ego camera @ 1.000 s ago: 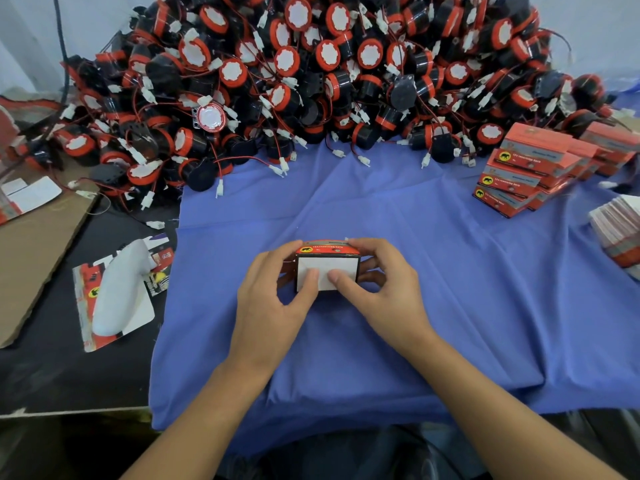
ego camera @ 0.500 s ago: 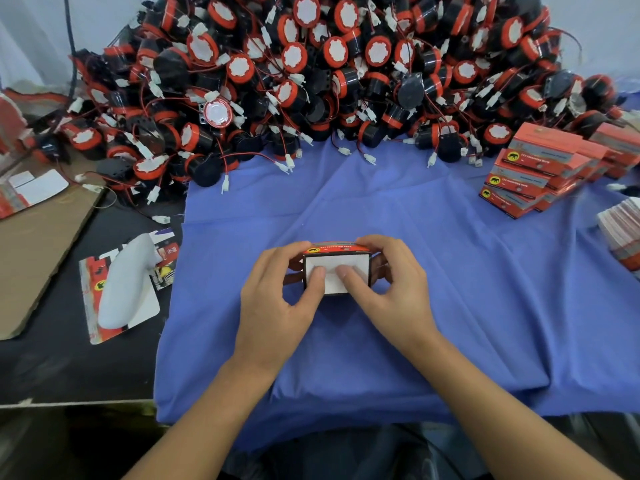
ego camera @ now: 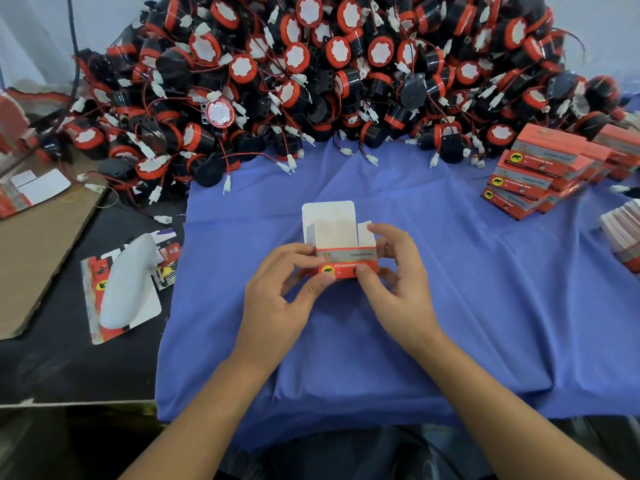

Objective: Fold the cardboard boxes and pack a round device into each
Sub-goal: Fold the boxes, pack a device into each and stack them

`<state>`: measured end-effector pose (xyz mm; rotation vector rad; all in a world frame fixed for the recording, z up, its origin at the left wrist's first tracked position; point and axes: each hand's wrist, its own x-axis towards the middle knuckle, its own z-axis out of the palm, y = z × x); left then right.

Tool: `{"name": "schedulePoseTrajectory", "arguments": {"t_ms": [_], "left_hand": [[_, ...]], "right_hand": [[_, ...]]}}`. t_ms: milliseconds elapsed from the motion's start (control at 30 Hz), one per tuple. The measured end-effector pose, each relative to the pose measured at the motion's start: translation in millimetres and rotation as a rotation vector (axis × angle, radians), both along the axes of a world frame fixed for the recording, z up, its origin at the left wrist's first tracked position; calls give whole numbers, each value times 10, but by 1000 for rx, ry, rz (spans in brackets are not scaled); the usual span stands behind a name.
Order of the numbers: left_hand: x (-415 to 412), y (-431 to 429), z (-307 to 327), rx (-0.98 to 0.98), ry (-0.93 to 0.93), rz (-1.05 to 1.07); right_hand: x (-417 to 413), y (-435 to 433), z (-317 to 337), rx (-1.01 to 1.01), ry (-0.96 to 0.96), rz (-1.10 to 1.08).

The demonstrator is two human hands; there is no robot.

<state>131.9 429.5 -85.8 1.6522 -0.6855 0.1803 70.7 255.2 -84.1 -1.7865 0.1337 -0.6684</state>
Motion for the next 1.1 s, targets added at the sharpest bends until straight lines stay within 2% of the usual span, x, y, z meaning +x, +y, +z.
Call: {"name": "schedulePoseTrajectory", "arguments": {"t_ms": [167,367,467,867,1000,1100], "left_hand": [[4,-11,-32,-5,26,-46],[15,-20,-19,222,-62,-42],[12,-15,12,238,-42,-67],[8,-9,10,208,-10,-69],[4,-10,0,137,74,-78],[15,-4,-7,53,131,-87]], "right_hand": [[-3,18,-31,-291,-20,7],[-29,77,-27,-426,101,-27],[-12,128,-5,-486,166,-75],[80,147,-23,-474,264,-129],[92,109,-50,-375,263,-48],[66,90,-46,-238,172,-57]]}}
